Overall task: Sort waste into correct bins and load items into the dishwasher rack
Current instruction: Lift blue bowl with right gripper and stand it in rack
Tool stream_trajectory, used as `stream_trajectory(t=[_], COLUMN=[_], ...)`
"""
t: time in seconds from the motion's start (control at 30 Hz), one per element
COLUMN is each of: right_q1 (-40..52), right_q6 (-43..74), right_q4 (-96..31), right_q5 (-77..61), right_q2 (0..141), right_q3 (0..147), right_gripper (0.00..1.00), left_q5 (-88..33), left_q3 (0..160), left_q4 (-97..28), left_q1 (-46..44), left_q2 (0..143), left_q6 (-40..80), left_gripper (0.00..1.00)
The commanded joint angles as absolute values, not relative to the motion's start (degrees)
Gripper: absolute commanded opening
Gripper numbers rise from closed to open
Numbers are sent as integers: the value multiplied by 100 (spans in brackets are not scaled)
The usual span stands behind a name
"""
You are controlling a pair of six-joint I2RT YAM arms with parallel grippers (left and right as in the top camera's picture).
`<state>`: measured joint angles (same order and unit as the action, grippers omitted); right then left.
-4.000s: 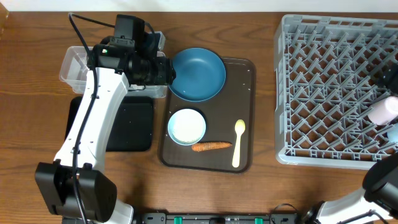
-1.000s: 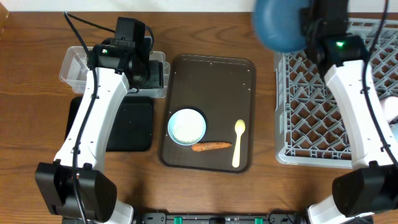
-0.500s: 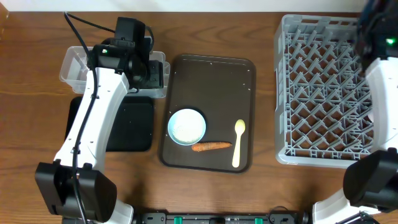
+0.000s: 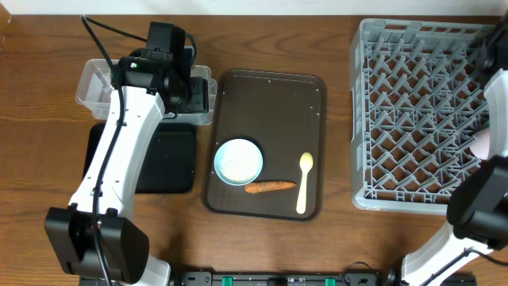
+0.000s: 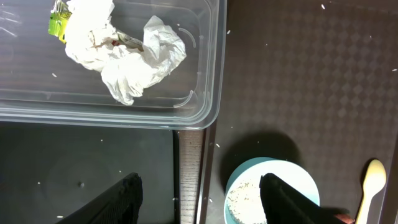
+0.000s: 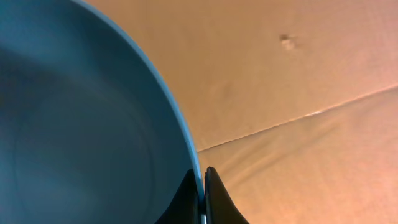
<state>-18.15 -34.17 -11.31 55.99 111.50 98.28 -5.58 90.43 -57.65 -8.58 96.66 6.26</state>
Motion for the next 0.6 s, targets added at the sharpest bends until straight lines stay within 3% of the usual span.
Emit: stream_trajectory(t=[0.0,0.57], right_q1=[-1848,-1529], right_q6=[-3426,-3284], right_q4=[-1087,-1225], right_q5=[5699,5655], right_q2=[11380,11579], right_q3=[9852,9850], right_gripper=[1,1], left_q5=[-493,-491], left_q3=[8978,8978], left_q4=[-5780,-5782], left_q1=[-847,-847], left_q2=[9714,9714], left_q6=[779,779], left_gripper=[63,63])
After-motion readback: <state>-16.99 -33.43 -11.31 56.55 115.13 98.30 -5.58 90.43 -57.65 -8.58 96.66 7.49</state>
